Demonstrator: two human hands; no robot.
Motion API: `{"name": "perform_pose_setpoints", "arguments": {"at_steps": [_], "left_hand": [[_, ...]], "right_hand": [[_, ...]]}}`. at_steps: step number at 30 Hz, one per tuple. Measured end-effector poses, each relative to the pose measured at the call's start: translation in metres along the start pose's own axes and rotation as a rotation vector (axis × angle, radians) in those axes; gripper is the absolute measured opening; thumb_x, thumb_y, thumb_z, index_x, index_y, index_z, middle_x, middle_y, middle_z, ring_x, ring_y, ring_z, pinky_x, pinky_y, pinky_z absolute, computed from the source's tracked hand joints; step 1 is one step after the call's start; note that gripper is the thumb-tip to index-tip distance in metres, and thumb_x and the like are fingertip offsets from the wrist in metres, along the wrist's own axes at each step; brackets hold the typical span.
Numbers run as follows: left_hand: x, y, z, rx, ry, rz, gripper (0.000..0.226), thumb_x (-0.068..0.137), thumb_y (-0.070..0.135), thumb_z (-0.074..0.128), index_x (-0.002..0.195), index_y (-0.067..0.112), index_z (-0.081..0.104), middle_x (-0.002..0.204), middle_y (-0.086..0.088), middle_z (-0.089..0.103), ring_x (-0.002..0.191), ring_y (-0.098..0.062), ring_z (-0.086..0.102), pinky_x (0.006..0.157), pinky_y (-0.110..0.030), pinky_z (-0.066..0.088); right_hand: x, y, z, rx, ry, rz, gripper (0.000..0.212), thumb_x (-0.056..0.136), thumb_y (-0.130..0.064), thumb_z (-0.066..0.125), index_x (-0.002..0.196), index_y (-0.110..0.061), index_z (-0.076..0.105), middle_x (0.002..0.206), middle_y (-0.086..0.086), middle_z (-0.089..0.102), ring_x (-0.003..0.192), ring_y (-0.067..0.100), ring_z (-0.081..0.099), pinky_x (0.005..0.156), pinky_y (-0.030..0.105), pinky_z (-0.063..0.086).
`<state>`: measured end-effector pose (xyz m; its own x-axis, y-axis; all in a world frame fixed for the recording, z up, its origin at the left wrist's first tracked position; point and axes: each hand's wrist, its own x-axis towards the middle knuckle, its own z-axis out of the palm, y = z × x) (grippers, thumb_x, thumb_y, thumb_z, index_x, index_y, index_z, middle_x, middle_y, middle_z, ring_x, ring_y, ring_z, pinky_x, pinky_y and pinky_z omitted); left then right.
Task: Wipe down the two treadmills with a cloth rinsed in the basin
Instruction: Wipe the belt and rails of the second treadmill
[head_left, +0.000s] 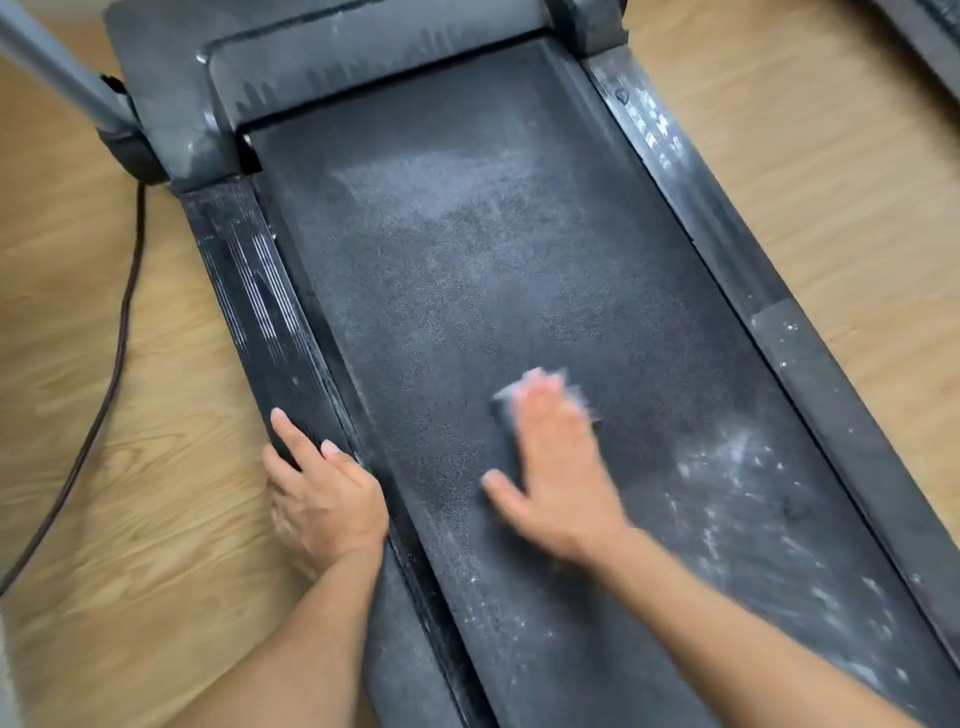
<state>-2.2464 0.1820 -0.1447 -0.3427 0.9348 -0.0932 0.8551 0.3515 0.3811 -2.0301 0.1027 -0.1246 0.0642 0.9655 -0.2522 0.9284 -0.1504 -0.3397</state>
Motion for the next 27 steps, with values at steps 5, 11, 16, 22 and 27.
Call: {"name": "perform_pose_setpoints", "arguments": {"at_steps": [5, 11, 16, 22, 27], "left_hand": [[0.000, 0.000, 0.000, 0.023, -0.003, 0.013, 0.064, 0.103, 0.032, 0.037, 0.164, 0.016, 0.025, 0.145, -0.028, 0.045, 0.107, -0.054, 0.058, 0.085, -0.062, 0.049], [-0.002, -0.003, 0.000, 0.041, 0.021, 0.032, 0.066, 0.104, 0.036, 0.037, 0.165, 0.015, 0.022, 0.143, -0.030, 0.043, 0.106, -0.056, 0.057, 0.084, -0.066, 0.049], [0.004, -0.014, 0.001, 0.056, -0.025, 0.050, 0.067, 0.107, 0.033, 0.042, 0.166, 0.015, 0.015, 0.145, -0.031, 0.038, 0.117, -0.057, 0.050, 0.096, -0.070, 0.044], [0.009, -0.017, 0.008, -0.009, -0.024, 0.067, 0.077, 0.102, 0.042, 0.052, 0.165, 0.015, 0.018, 0.147, -0.028, 0.038, 0.122, -0.054, 0.048, 0.100, -0.068, 0.042], [0.006, -0.015, 0.006, -0.058, -0.022, 0.054, 0.082, 0.099, 0.047, 0.057, 0.166, 0.016, 0.021, 0.146, -0.026, 0.042, 0.120, -0.053, 0.052, 0.098, -0.063, 0.044]], "right_hand": [[-0.026, -0.074, 0.043, -0.101, -0.205, -0.458, 0.106, 0.080, -0.041, 0.055, 0.167, -0.006, 0.004, 0.174, 0.015, -0.009, 0.161, 0.025, -0.016, 0.131, 0.046, 0.004], [-0.008, 0.035, 0.002, -0.180, -0.081, -0.290, 0.093, 0.102, -0.073, 0.032, 0.168, -0.016, 0.002, 0.176, 0.002, -0.008, 0.161, 0.017, -0.014, 0.131, 0.045, 0.009], [-0.026, 0.164, -0.040, -0.025, 0.057, 0.360, 0.096, 0.097, -0.082, 0.015, 0.167, -0.021, -0.011, 0.173, -0.003, -0.021, 0.159, 0.014, -0.022, 0.132, 0.046, 0.001], [-0.023, 0.122, -0.023, 0.122, 0.177, 0.563, 0.105, 0.095, -0.082, 0.025, 0.167, -0.013, -0.005, 0.174, 0.005, -0.018, 0.160, 0.020, -0.020, 0.131, 0.048, -0.004], [-0.023, -0.054, 0.038, 0.056, 0.023, -0.031, 0.091, 0.100, -0.058, 0.040, 0.168, -0.012, -0.001, 0.175, 0.008, -0.014, 0.160, 0.021, -0.020, 0.131, 0.048, 0.000]]}}
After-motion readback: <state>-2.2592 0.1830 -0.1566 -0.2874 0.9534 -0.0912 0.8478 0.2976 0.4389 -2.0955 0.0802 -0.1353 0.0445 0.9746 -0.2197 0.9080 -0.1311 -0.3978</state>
